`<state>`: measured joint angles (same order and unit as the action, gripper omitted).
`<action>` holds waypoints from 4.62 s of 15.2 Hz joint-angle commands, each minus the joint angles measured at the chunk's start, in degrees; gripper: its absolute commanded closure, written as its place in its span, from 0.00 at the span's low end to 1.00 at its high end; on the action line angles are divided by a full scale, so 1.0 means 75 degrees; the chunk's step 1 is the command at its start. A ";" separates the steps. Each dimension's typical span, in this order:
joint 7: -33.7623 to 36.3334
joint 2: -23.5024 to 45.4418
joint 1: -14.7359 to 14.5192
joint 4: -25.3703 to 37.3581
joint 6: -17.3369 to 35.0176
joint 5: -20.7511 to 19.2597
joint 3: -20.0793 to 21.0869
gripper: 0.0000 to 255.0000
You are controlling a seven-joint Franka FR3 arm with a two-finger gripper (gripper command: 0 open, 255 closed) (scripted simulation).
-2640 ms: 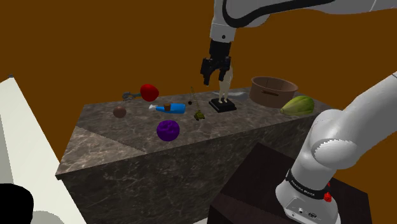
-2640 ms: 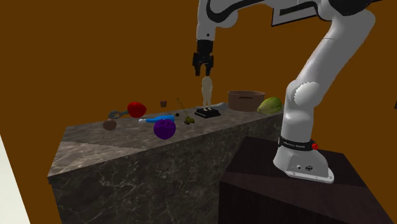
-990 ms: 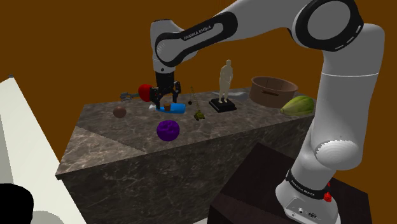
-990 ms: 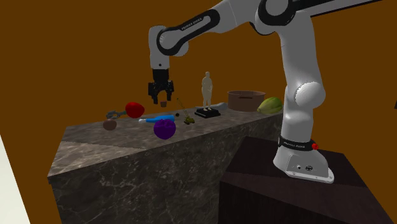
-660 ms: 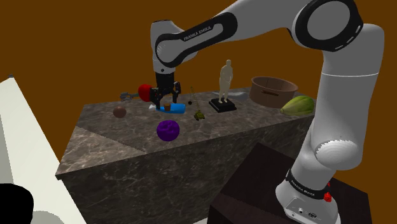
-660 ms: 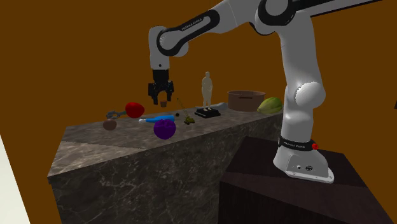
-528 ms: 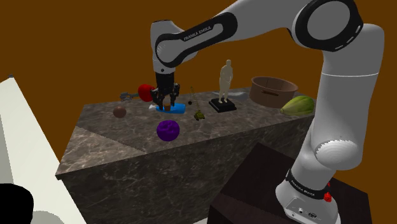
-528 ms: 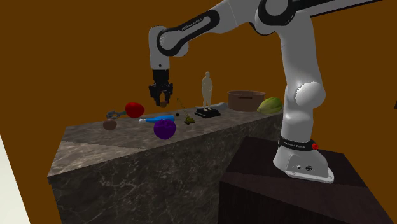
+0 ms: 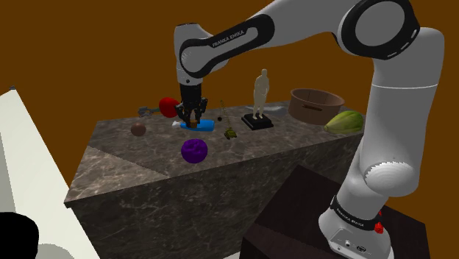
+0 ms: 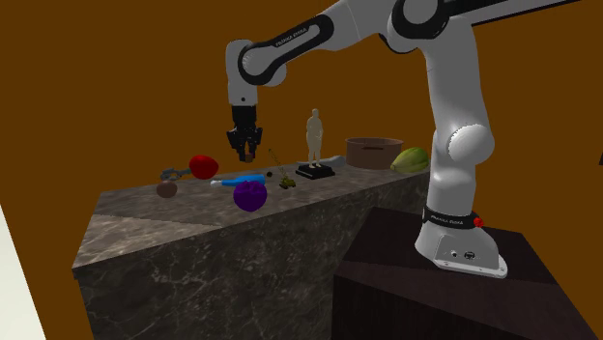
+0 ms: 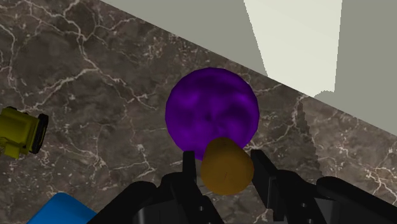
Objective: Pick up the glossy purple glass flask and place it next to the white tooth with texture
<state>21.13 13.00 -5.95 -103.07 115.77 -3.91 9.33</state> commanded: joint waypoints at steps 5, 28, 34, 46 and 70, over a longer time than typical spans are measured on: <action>-0.0026 -0.0109 0.0002 0.0267 -0.0375 0.0029 0.0008 1.00; -0.0110 -0.0233 -0.0031 0.2472 -0.2700 0.0080 0.0037 1.00; -0.0116 -0.0090 -0.0061 0.3292 -0.3378 0.0057 0.0045 1.00; -0.0111 0.0563 -0.0191 0.5511 -0.4952 -0.0067 0.0067 1.00; -0.3092 -0.1544 0.1749 0.3372 -0.4817 0.0333 -0.1111 1.00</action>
<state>-0.74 2.17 6.50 -76.93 79.48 -1.50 1.58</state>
